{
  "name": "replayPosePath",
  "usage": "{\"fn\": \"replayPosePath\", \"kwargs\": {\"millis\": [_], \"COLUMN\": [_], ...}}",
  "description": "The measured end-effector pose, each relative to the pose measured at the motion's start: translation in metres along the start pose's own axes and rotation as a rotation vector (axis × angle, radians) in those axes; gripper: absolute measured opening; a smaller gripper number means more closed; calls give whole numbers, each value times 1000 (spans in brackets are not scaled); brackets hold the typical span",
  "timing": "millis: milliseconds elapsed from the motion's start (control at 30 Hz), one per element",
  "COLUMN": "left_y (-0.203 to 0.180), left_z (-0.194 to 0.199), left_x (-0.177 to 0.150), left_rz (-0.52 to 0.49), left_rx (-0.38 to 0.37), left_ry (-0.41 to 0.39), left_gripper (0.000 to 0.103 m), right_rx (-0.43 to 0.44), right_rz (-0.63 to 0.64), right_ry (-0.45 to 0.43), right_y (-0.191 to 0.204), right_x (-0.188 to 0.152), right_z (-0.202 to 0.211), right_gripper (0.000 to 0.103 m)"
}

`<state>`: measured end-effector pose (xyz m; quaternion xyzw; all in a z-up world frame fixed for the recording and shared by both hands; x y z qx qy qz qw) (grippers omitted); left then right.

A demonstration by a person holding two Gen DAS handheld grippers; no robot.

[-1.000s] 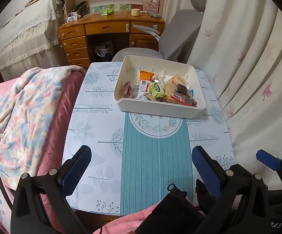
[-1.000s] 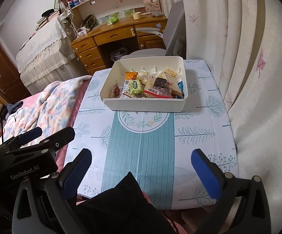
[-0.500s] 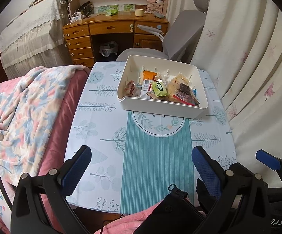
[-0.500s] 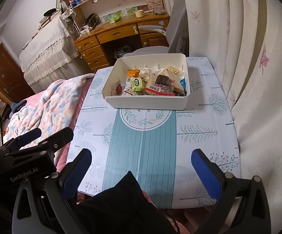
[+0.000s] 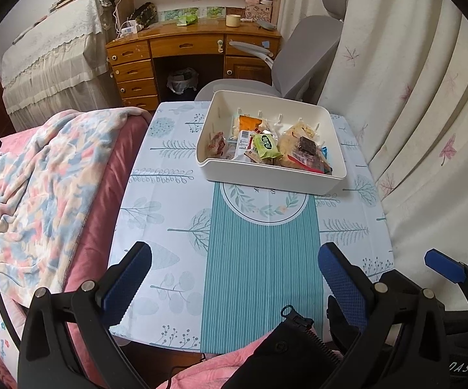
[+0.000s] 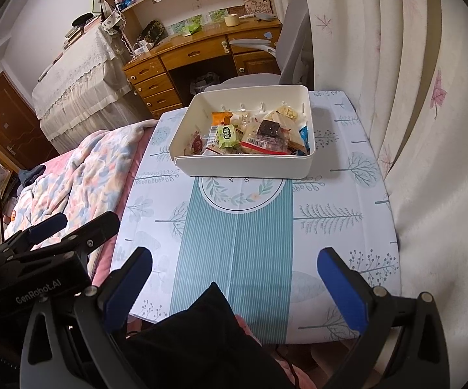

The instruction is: Organize snacks

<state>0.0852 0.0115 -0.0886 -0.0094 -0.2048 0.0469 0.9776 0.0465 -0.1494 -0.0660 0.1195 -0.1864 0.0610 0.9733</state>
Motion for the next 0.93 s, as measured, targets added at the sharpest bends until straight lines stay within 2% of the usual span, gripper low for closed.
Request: {"fn": "replayPosePath", "kwargs": {"millis": [933], "left_y": [-2], "left_z": [-1], "left_x": [0], "left_rz": [0], "left_rx": [3], "left_ry": [0], "left_gripper": [102], "right_rx": [1], "right_rz": [0], "right_ry": [3], "right_y": [-3], "right_x": [1], "right_z": [-1], "right_gripper": [102]}}
Point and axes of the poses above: each gripper's, at about its wrist camera, not at the fingertips, and z roughly against the way its jaws point, y to its left, x to its top, the point moved 5 cm from there along -z, roughly the way its jaws point, and after that the axes turned 8 degrees about y, right-handed, at the moved point
